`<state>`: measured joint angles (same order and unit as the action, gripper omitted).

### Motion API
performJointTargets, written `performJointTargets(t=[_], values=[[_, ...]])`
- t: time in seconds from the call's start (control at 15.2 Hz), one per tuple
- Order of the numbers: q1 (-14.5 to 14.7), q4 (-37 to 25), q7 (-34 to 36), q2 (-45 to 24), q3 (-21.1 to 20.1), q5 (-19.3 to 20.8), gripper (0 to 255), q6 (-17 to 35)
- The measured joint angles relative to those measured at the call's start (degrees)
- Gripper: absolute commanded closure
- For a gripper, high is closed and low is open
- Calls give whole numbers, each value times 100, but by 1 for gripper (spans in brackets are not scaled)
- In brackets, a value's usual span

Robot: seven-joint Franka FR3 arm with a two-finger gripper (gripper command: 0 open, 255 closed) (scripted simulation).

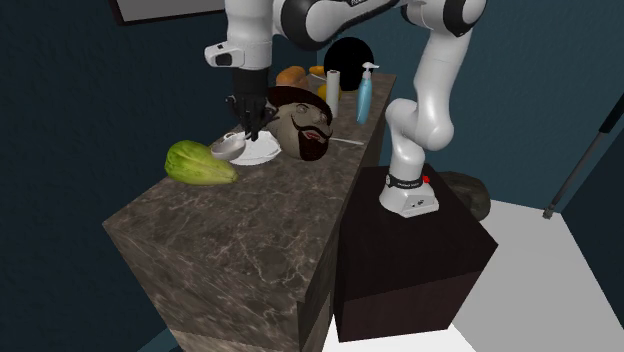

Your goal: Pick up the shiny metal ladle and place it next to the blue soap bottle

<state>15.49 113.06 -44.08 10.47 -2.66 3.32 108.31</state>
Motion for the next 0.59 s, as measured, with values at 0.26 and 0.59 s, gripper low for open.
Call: performJointTargets(t=[0.26,0.59], values=[[-1,-323,-21,-2,1,-5,255,-320],[0,-721,-39,-14,-1,-10,255,-706]])
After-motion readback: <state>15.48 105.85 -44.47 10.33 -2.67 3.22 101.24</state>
